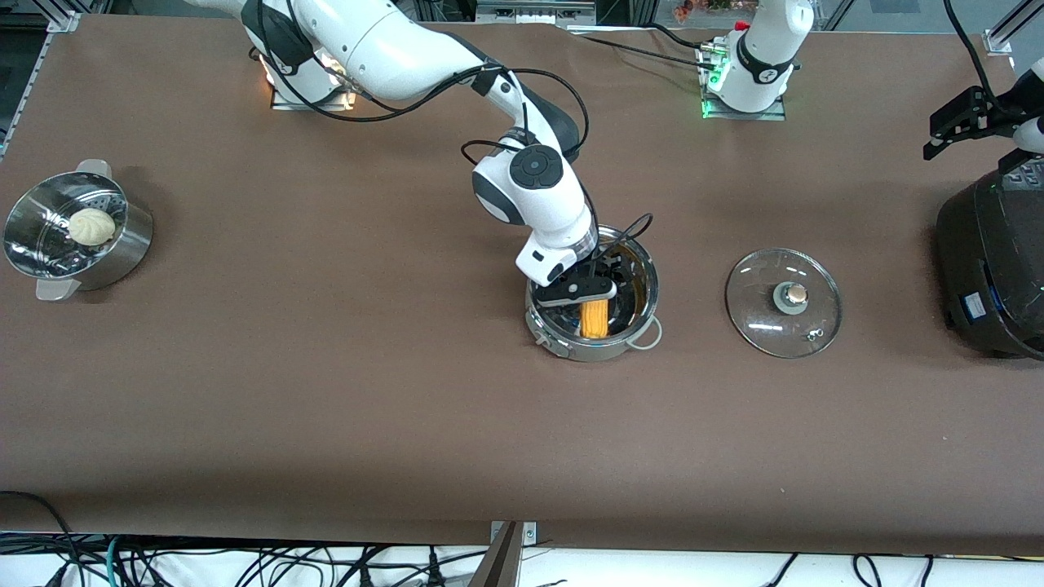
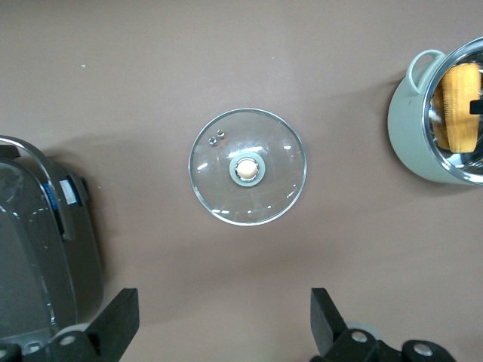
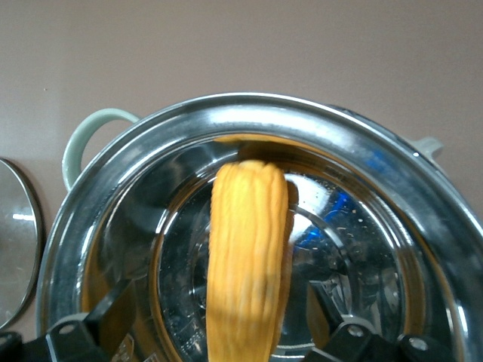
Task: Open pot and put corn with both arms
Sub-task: 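Release the corn and withdraw the right gripper while the left gripper retracts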
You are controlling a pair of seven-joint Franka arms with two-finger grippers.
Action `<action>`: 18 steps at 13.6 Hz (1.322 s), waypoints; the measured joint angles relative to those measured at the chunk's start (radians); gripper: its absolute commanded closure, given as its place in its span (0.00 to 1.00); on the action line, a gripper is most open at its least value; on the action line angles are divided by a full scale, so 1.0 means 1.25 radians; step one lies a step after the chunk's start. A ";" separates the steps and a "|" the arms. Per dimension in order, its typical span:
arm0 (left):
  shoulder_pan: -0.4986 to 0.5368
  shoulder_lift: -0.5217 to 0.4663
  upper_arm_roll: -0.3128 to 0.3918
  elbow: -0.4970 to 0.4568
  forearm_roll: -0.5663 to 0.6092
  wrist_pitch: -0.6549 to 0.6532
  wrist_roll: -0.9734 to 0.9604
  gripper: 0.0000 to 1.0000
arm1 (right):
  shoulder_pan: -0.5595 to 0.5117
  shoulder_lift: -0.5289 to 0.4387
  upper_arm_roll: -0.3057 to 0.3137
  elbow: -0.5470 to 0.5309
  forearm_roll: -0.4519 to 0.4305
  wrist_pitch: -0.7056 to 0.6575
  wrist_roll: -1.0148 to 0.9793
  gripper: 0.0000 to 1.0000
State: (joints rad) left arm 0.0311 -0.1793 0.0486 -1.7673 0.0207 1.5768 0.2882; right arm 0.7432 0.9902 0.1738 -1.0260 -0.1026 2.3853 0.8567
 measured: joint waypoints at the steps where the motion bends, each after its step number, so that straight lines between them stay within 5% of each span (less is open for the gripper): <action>1: 0.000 0.007 -0.002 0.000 0.005 0.000 0.000 0.00 | 0.002 -0.001 0.000 0.005 -0.001 -0.011 0.000 0.00; 5: 0.000 0.028 -0.006 0.007 0.006 0.000 -0.003 0.00 | 0.002 -0.051 -0.020 0.031 -0.005 -0.147 0.000 0.00; 12: 0.000 0.032 -0.008 0.012 0.006 -0.001 -0.004 0.00 | -0.017 -0.204 -0.144 0.036 -0.007 -0.439 -0.119 0.00; 18: 0.000 0.035 -0.012 0.013 0.006 -0.001 -0.004 0.00 | -0.180 -0.272 -0.174 0.036 0.000 -0.597 -0.225 0.00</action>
State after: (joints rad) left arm 0.0311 -0.1361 0.0340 -1.7512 0.0279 1.5759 0.2833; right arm 0.5186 0.6508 -0.0441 -0.9814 -0.1025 1.6385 0.5755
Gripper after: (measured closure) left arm 0.000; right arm 0.000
